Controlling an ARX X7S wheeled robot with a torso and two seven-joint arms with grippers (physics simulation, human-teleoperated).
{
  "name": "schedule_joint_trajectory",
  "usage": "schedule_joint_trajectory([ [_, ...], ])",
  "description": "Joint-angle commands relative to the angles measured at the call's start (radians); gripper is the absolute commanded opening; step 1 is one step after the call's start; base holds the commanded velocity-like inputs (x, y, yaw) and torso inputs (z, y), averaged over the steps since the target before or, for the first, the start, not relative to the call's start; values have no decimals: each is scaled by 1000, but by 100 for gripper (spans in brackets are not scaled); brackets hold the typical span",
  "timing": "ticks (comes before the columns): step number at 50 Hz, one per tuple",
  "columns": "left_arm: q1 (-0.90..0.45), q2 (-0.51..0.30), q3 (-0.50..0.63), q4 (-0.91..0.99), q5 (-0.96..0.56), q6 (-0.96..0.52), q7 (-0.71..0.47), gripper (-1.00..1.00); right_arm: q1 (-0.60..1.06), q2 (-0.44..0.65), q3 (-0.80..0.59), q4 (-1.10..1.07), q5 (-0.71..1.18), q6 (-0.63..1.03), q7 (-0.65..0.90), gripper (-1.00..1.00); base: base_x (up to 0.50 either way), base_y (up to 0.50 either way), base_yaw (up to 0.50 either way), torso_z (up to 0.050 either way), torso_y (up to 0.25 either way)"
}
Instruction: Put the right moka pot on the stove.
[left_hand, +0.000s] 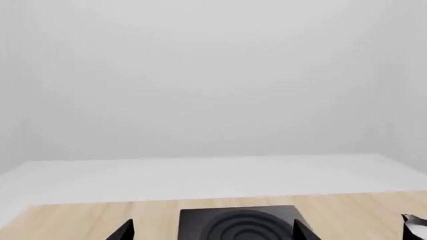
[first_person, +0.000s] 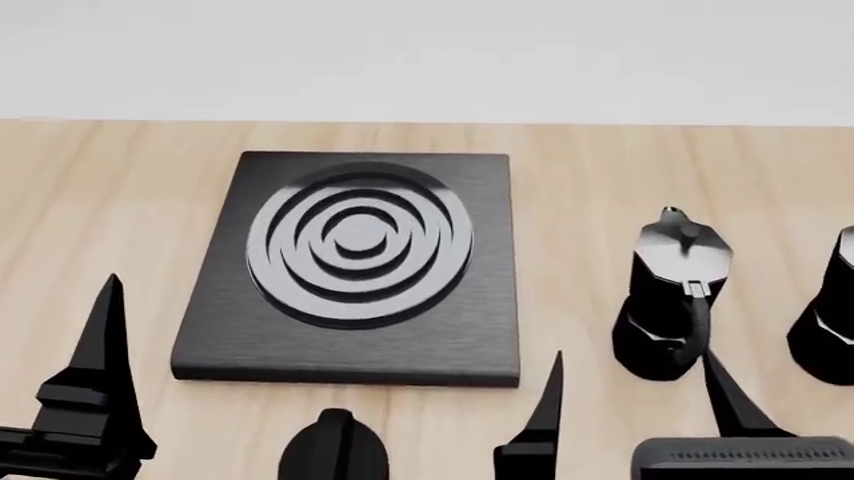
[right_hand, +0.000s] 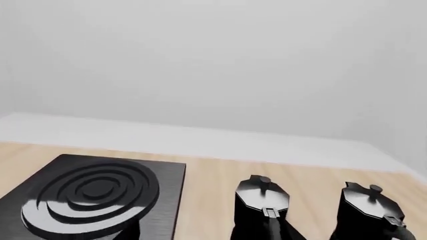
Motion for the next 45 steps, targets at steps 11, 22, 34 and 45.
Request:
schedule_joint_trajectory([
  [11,-3,-16,15,-8,-10,19,-19,100,19,11,6,-29,18,36,17,100,0,0,0,0,-127],
  [22,3,-23,25,-15,-4,37,-18,100,24,13,-3,-25,16,36,20,100,0,0,0,0,-128],
  [34,2,-30,32,-18,-7,47,-26,100,20,17,-3,-21,16,28,22,100,0,0,0,0,-129],
  [45,-4,-36,35,-19,-18,47,-38,100,19,23,6,-28,25,29,23,100,0,0,0,0,-126],
])
